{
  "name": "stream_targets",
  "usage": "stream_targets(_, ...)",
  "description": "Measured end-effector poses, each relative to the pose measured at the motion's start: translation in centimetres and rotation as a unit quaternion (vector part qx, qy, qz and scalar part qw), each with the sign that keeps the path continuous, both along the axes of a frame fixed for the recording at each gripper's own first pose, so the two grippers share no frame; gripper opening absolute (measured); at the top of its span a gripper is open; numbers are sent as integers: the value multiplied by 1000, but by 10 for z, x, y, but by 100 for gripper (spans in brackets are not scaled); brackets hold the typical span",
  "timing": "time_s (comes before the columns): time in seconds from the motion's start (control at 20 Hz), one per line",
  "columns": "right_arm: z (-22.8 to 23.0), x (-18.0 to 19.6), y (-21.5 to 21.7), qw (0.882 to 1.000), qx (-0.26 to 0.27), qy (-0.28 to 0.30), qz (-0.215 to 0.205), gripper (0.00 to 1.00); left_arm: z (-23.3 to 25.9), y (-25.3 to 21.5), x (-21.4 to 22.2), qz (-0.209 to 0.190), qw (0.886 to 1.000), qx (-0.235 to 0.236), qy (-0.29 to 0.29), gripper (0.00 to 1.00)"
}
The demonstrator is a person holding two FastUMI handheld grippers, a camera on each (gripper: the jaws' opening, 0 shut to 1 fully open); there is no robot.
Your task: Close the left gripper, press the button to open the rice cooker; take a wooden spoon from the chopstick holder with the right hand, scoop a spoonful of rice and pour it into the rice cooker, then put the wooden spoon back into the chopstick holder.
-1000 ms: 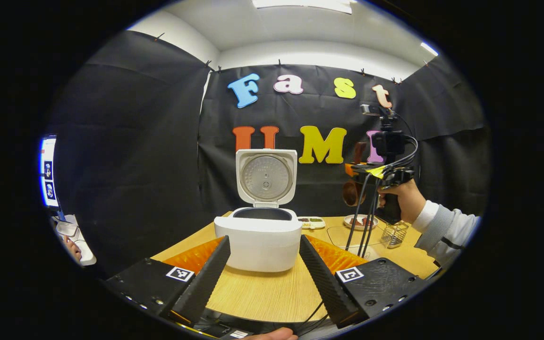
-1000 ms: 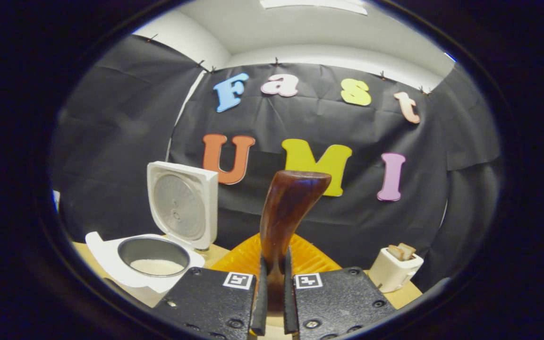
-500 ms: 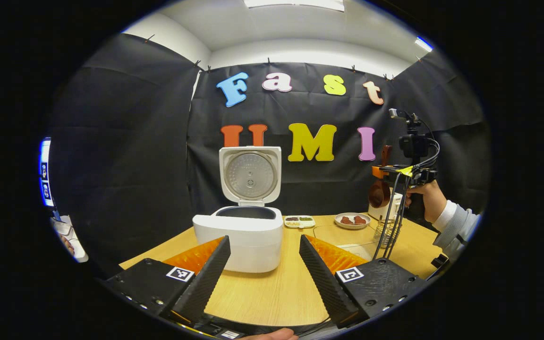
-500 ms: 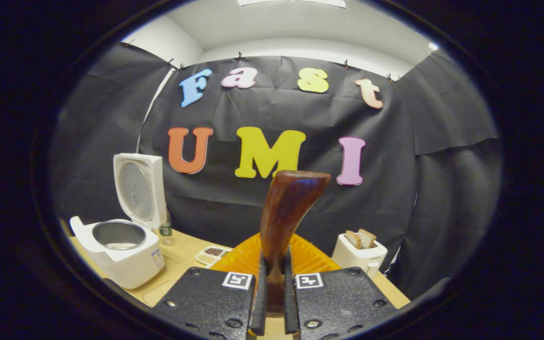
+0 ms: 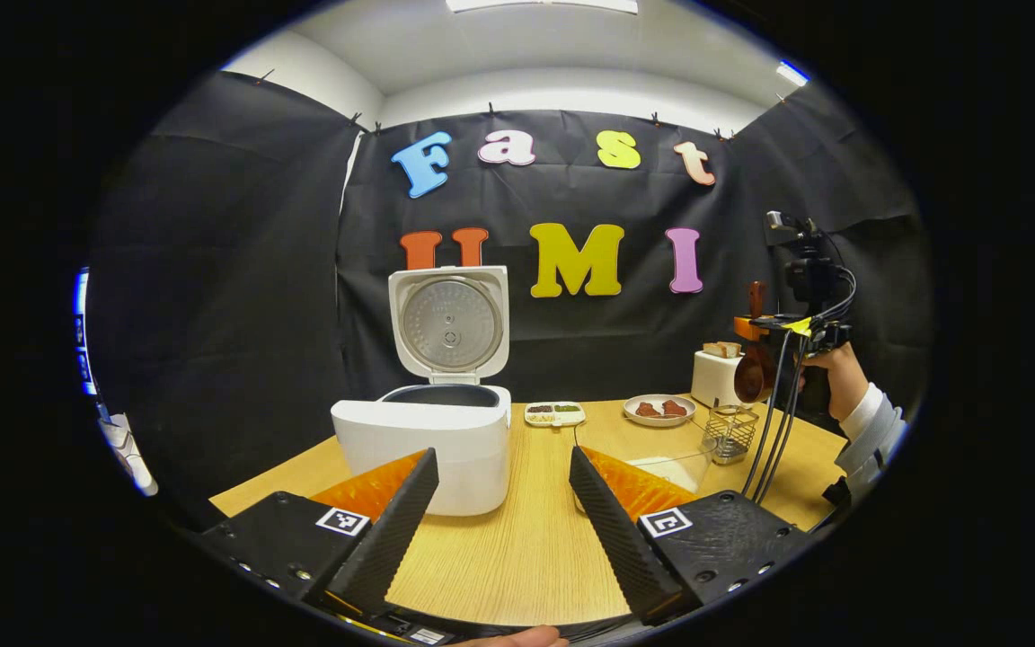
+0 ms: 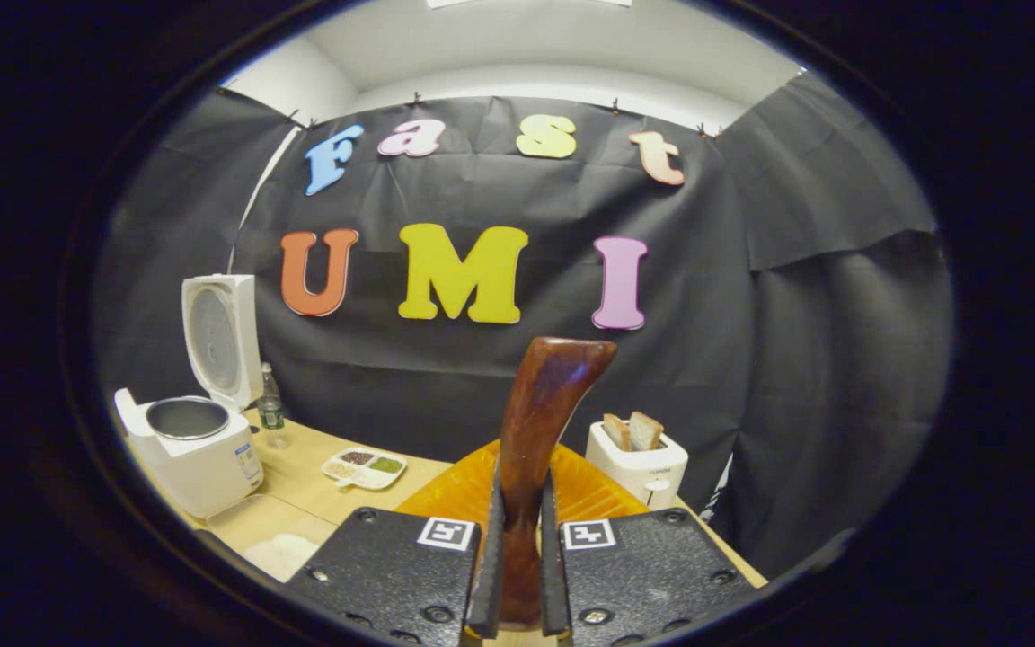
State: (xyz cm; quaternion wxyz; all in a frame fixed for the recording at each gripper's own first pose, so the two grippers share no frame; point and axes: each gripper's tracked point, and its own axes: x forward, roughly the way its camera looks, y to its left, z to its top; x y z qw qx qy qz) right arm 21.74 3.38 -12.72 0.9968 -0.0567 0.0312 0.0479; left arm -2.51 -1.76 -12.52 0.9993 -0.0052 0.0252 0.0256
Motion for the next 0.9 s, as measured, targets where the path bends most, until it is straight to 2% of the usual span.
stream_targets(0.05,-8,3,2,1000,13,9,4,23,1,2,1,2,1000,4,-3,94)
stream_targets(0.1,-15,9,1,1000,23,16,5,23,2,5,2,7,1000,8,-5,95)
stream_targets(0.2,-31,18,-5,999,31,30,-2,24,0,9,6,11,1000,8,-5,96)
stream_targets(0.55,-45,29,-12,999,31,42,1,27,-7,25,27,21,1000,-1,8,96)
stream_targets(0.7,-38,36,-30,999,19,32,-29,51,0,39,34,35,999,0,0,96)
stream_targets(0.75,-29,34,-37,999,10,17,-40,54,3,41,36,34,999,2,-4,96)
stream_targets(0.9,-11,15,-44,998,14,-1,-61,100,6,55,43,34,999,7,-8,96)
